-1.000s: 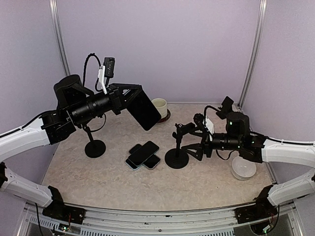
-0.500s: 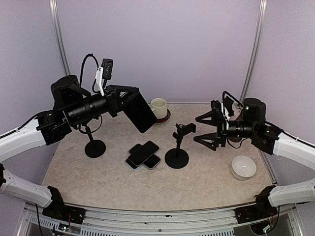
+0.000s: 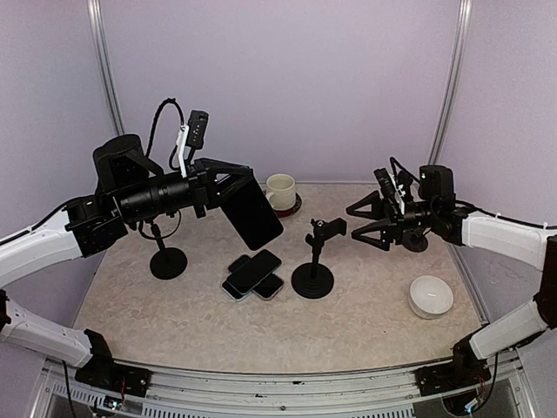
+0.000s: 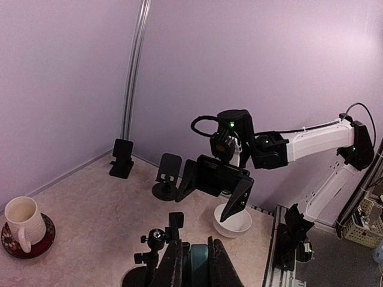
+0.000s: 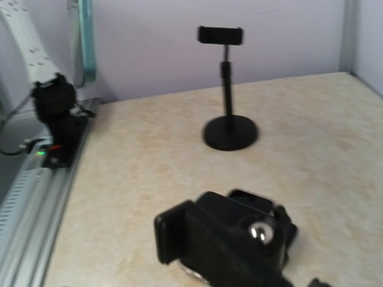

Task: Place the phone on the phone stand
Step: Place the phone stand at the center of the board, then adjust the phone stand at the center of the board.

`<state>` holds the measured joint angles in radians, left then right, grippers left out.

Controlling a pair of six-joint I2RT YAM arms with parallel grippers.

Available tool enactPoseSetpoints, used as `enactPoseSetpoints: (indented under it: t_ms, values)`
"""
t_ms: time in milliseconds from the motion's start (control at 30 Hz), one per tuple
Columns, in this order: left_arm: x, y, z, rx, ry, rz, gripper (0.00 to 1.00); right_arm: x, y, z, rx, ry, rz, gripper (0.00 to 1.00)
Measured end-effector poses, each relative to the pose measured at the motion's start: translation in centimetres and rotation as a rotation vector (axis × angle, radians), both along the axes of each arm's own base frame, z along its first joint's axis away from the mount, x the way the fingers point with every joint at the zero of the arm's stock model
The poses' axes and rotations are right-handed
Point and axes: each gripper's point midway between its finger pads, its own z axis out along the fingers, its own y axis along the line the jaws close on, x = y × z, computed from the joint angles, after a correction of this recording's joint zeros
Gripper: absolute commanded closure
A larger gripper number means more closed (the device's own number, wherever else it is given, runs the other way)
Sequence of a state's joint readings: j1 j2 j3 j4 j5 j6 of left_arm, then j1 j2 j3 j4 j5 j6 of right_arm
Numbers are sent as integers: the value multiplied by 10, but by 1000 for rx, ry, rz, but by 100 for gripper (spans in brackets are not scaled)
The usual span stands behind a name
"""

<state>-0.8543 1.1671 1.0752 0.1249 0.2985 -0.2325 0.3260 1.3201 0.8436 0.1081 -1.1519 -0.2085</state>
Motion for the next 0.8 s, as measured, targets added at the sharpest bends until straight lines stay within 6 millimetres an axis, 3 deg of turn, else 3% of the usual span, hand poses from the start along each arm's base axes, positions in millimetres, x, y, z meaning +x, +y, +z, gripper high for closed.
enactPoseSetpoints:
  t_ms: [267,467,800]
  values:
    - [-6,-5,-7,19,17,-45,100,22,15,0,20,36,118,22]
    - [-7,-6,-11,29,27,-58,100,37,22,-12,17,86,182,28]
    - [-8,-7,-15,40,37,-64,100,26,21,-40,17,179,276,42]
